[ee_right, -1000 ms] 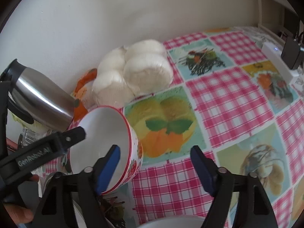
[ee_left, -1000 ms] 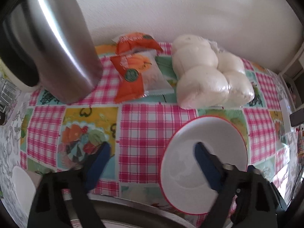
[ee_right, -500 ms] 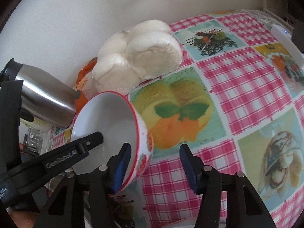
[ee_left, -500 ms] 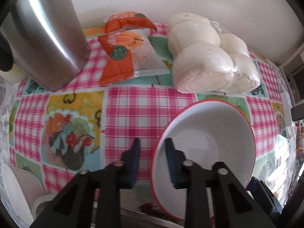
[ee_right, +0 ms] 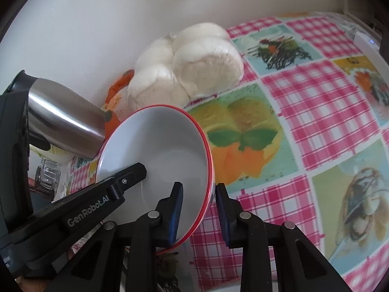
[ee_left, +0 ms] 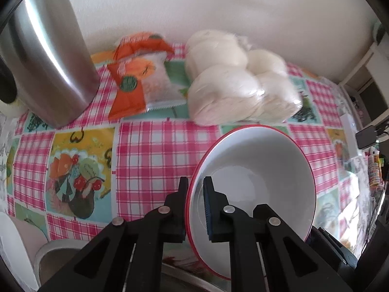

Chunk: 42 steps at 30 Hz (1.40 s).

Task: Organize plates and bowls
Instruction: 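Lift the strawberry bowl and carry it over the steel tray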

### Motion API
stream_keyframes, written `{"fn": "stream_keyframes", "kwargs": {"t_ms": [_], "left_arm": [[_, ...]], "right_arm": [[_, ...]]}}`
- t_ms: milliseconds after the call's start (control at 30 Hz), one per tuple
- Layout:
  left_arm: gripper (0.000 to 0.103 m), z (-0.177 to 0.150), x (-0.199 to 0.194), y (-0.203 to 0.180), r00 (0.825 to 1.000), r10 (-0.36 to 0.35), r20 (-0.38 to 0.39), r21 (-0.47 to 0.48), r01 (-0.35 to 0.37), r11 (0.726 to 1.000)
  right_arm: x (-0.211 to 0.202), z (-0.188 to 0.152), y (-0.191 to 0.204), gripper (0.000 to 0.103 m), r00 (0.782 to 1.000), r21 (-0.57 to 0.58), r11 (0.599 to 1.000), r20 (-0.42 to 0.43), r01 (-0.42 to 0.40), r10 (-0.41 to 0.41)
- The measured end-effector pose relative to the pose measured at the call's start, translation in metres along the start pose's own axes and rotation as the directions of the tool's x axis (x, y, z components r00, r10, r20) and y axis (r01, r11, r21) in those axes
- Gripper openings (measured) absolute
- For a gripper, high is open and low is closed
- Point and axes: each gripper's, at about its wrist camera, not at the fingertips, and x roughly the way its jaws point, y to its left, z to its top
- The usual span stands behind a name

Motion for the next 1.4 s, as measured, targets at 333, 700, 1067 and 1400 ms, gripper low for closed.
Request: {"fn": "stream_keyframes", "kwargs": {"t_ms": [333, 700, 1067, 1400], "left_arm": [[0.012, -0.017, -0.078, 0.004, 0.981, -0.074, 0.179, -0.054, 0.085, 0.995], [0.012, -0.049, -0.151, 0.022, 0.956, -0.060, 0.289, -0.120, 0.099, 0.988], [0.012, -0.089, -0.199, 0.054, 0.930, -0.065, 0.362, -0.204, 0.147, 0.968], [0.012, -0.124, -0.225, 0.067, 0.910, -0.052, 0.412, -0.238, 0.163, 0.958]], "right_arm": [[-0.070, 0.005, 0.010, 0.030, 0.993, -0.045, 0.998, 0.107, -0.035, 0.040], [-0.142, -0.015, 0.050, 0.030, 0.980, -0.147, 0.988, 0.183, -0.051, 0.078], [-0.185, -0.051, 0.092, 0.030, 0.976, -0.253, 0.967, 0.201, -0.028, 0.081], [-0.213, -0.080, 0.116, 0.030, 0.975, -0.306, 0.952, 0.205, -0.024, 0.091]]}}
